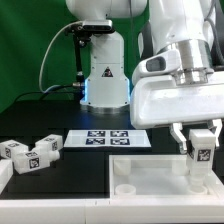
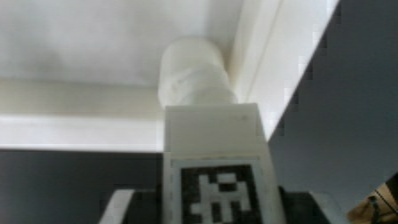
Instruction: Assemble one leg
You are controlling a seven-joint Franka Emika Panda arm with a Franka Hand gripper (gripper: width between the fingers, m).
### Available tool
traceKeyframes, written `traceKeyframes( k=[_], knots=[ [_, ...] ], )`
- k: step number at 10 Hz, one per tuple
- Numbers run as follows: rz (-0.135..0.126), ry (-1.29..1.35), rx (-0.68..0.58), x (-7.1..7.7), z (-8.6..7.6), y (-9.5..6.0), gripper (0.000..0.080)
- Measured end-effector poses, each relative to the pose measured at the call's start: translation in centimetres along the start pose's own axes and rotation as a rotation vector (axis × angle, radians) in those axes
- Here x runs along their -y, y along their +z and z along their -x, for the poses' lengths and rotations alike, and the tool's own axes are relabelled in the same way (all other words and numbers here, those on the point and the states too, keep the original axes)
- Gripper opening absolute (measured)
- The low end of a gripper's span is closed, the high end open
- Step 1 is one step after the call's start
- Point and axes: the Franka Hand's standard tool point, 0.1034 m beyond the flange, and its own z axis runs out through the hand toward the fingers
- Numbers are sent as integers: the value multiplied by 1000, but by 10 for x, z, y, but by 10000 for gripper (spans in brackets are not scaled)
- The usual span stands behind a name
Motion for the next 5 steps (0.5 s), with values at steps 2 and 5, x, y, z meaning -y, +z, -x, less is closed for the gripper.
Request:
traceKeyframes(
  k=[2,5],
  knots=[
    [7,4,-9,-8,-5,3,284],
    [10,5,-32,-10,-9,6,284]
  ],
)
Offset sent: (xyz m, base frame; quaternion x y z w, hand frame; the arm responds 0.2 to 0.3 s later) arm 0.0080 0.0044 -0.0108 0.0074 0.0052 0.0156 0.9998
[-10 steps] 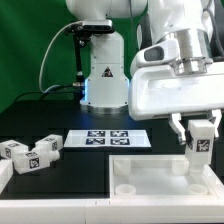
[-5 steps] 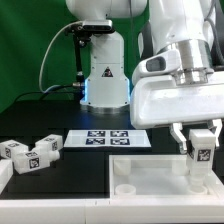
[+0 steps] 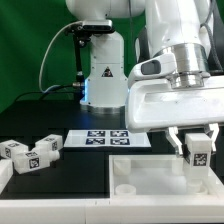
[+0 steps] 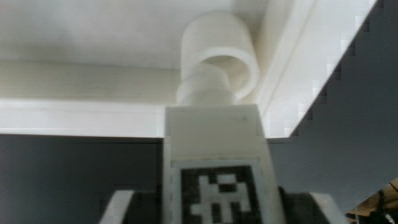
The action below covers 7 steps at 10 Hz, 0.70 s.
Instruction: Assemble one leg
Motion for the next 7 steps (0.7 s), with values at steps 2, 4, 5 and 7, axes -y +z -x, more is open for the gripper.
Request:
traceKeyframes(
  k=[2,4,5,7],
  knots=[
    [3,-3,-23,0,-1,1,284],
    [3,-6,-43,2,0,1,284],
    [2,-7,-43,3,0,1,284],
    [-3,-11,-41,7,0,0,284]
  ],
)
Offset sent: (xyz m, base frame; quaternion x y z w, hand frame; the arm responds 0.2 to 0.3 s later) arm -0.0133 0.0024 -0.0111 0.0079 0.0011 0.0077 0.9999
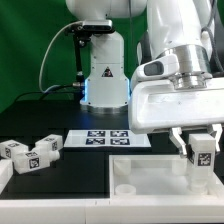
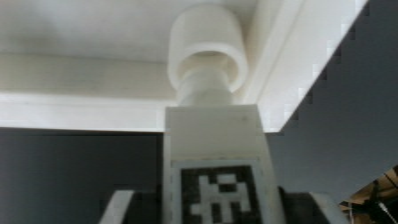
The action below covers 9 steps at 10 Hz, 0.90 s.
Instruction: Assemble one leg
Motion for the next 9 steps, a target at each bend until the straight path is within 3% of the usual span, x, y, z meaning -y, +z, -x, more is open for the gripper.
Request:
traceKeyframes(
  k=[9],
  knots=[
    [1,-4,23,1,17,8,284]
  ],
)
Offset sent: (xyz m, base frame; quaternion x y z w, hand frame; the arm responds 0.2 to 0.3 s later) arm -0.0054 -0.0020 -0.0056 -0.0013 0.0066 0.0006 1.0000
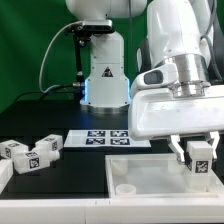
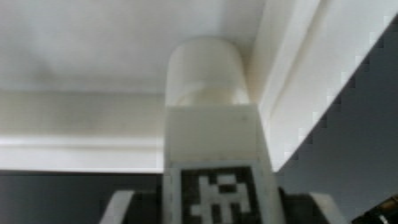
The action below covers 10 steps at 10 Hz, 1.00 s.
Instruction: Assemble one leg
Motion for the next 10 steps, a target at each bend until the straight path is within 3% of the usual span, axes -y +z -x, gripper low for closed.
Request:
traceKeyframes(
  k=[5,6,7,8,10],
  knots=[
    [-3,-1,24,1,3,2,285],
    [-8,0,51,2,1,1,499],
    [-13,2,82,0,-9,-5,499],
    [-28,7,165,1,-16,-10,616],
    [-58,15,349,4,-28,-14,639]
  ],
)
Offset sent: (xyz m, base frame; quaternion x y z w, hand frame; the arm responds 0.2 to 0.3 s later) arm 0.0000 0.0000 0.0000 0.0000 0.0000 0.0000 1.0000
